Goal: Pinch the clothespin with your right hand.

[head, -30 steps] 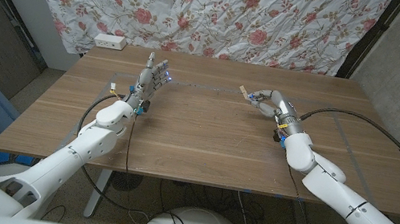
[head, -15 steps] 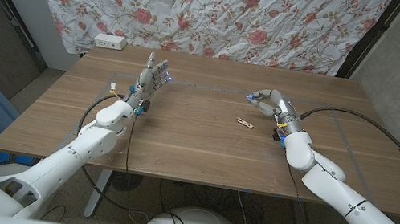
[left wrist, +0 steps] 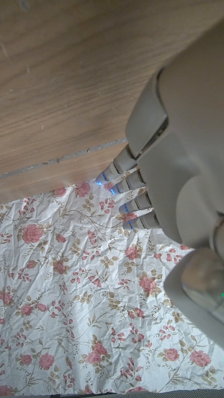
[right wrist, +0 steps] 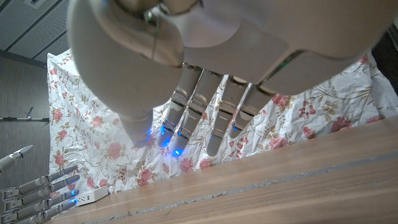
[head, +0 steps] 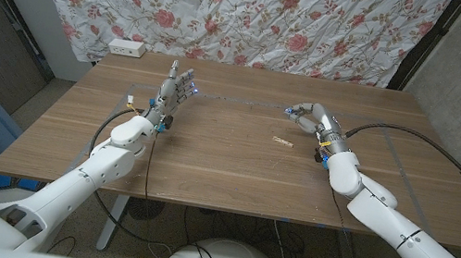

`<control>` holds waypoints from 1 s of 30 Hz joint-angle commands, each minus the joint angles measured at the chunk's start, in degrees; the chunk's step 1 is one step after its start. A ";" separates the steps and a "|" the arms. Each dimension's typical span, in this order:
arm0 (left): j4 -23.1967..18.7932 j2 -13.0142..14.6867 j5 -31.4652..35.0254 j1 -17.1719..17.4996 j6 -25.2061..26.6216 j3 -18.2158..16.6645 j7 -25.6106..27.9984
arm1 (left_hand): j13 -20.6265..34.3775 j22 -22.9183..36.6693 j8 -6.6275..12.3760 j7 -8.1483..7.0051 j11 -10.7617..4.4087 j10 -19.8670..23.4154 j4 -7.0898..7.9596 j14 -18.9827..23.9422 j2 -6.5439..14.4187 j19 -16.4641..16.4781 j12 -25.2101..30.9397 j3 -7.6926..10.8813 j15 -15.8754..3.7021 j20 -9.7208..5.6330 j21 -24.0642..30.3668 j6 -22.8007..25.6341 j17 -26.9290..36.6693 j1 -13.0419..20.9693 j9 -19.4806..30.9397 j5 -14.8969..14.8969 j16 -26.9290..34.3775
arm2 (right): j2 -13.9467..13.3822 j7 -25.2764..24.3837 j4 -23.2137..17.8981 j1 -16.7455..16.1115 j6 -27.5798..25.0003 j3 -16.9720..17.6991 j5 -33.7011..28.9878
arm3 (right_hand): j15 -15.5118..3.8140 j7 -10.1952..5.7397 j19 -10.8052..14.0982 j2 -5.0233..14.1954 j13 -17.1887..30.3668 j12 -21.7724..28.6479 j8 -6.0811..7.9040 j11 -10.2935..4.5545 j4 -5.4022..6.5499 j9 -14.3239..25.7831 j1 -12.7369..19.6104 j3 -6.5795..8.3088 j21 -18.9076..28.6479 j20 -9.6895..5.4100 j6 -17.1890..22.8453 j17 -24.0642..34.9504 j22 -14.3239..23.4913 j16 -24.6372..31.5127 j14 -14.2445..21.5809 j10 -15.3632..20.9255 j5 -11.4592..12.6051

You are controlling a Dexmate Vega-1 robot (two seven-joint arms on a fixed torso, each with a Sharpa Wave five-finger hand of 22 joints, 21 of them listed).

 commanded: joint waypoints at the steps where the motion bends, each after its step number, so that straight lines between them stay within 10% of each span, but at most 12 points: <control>1: -0.01 0.00 0.00 0.01 0.02 0.00 0.00 | 0.12 0.14 0.36 -0.50 -0.38 0.16 0.32 0.49 0.31 0.33 0.35 0.04 -0.36 -0.07 0.40 0.03 0.21 0.04 0.28 0.46 0.28 | -0.66 1.69 1.22 0.92 1.78 -0.07 0.90 | -7.89 0.33 -0.35 -0.97 -0.12 -0.93 -1.26 0.00 0.04 0.03 -1.92 -0.90 0.09 0.89 -2.26 0.47 0.24 -0.66 -1.49 -2.50 0.09; 10: -0.01 0.00 0.00 0.01 0.01 0.00 0.00 | 0.12 0.14 0.36 -0.50 -0.41 0.17 0.32 0.48 0.32 0.35 0.35 0.05 -0.37 -0.11 0.41 0.03 0.21 0.04 0.28 0.45 0.28 | -1.66 3.82 1.52 1.12 2.64 0.19 2.24 | -7.53 1.57 -1.48 -2.33 -0.29 -1.70 -3.94 0.07 0.34 0.17 -5.63 -2.73 0.02 2.06 -7.75 1.15 0.27 -2.21 -5.59 -9.18 0.58; 30: 0.05 -0.02 0.00 -0.01 -0.01 0.00 -0.02 | 0.12 0.14 0.35 -0.50 -0.37 0.09 0.32 0.48 0.32 0.34 0.32 0.05 -0.42 -0.05 0.41 0.01 0.21 0.04 0.28 0.46 0.28 | 0.79 6.75 9.86 2.88 11.98 2.13 11.07 | 0.43 5.26 -1.81 -1.36 -4.01 -2.61 -7.45 8.12 2.90 -0.20 -15.44 -5.16 0.26 1.50 -22.49 -2.61 0.26 -10.19 -16.55 -26.93 -0.11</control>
